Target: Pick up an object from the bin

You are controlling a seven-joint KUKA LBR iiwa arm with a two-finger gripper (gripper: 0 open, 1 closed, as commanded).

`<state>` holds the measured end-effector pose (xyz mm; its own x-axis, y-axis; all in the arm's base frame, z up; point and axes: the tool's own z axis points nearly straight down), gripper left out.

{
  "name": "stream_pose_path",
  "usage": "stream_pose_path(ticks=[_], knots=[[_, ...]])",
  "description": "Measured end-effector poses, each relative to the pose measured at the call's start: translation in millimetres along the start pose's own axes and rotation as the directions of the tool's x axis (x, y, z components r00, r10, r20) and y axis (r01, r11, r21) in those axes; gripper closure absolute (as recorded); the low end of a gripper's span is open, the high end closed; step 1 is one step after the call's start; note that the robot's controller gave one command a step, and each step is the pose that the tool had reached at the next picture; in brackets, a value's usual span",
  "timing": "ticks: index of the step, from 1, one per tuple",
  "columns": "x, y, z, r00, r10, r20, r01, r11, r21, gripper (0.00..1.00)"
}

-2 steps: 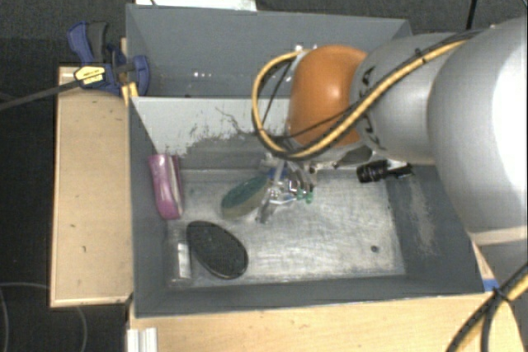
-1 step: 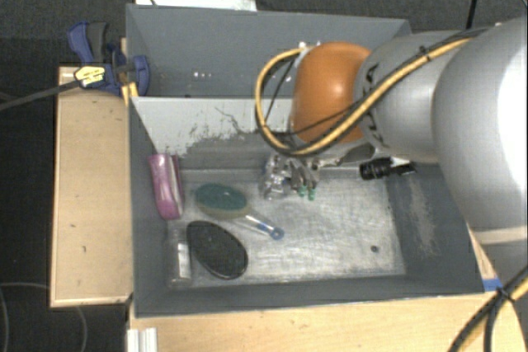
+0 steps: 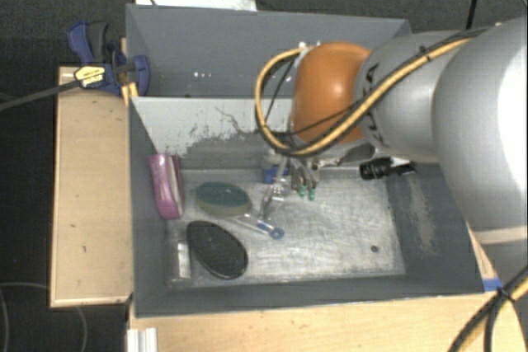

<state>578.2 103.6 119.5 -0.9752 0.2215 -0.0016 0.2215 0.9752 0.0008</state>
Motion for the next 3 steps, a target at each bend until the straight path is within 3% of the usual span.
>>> stream_pose_path(ticks=[1,2,3], knots=[[-7.8,-9.0,17.8,0.993,0.118,0.0,-0.118,0.993,-0.007,0.0],[-7.7,-13.5,22.9,0.993,0.122,0.001,-0.122,0.993,0.0,1.0],[-10.3,-17.7,14.3,0.993,0.116,0.003,-0.116,0.993,-0.001,1.0]])
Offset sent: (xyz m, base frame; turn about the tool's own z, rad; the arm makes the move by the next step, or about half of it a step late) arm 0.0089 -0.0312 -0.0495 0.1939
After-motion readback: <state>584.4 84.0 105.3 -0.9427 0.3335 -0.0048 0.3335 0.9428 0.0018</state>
